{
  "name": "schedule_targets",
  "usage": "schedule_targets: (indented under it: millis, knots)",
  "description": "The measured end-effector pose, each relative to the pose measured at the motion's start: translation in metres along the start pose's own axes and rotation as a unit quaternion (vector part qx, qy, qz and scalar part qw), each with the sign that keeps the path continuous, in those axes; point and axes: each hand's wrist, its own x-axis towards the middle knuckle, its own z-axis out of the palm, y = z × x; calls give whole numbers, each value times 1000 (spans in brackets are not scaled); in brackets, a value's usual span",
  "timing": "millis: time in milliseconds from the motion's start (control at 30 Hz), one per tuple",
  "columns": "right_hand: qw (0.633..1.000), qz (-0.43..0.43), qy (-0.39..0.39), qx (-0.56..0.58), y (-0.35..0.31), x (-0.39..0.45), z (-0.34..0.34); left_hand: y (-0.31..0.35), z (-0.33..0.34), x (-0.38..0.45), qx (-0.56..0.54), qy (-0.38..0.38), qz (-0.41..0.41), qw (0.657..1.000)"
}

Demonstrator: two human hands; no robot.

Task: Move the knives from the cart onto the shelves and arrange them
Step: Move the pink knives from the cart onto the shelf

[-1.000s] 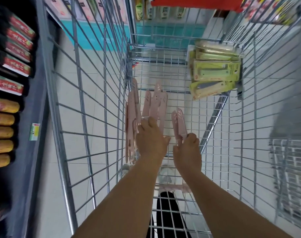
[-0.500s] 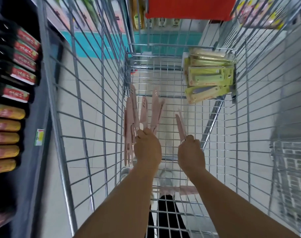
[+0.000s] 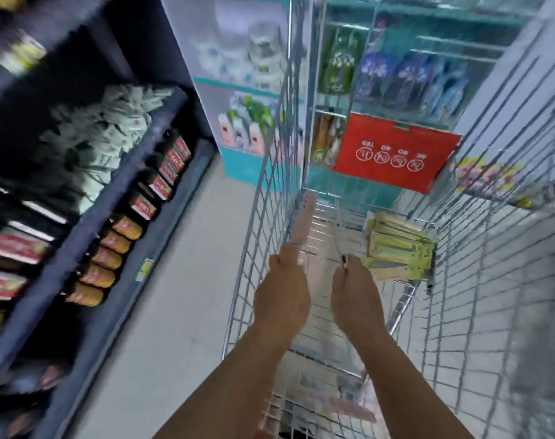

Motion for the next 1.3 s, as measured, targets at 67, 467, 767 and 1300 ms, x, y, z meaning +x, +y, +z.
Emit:
schedule_targets:
  millis: [67, 467, 767, 1300]
  knots:
    - [998, -56, 0, -14, -39, -4, -8, -4, -34, -5, 37, 48, 19, 998]
    - [941, -326, -3, -92, -306, -96, 34, -110, -286, -62, -12, 279, -10, 960]
    - [894, -437, -46, -83, -470, -208, 158, -275, -440, -136, 1, 413, -64, 908]
    - [797, -560, -168, -151, -640, -350, 314, -459, -567, -223, 1, 488, -256, 834]
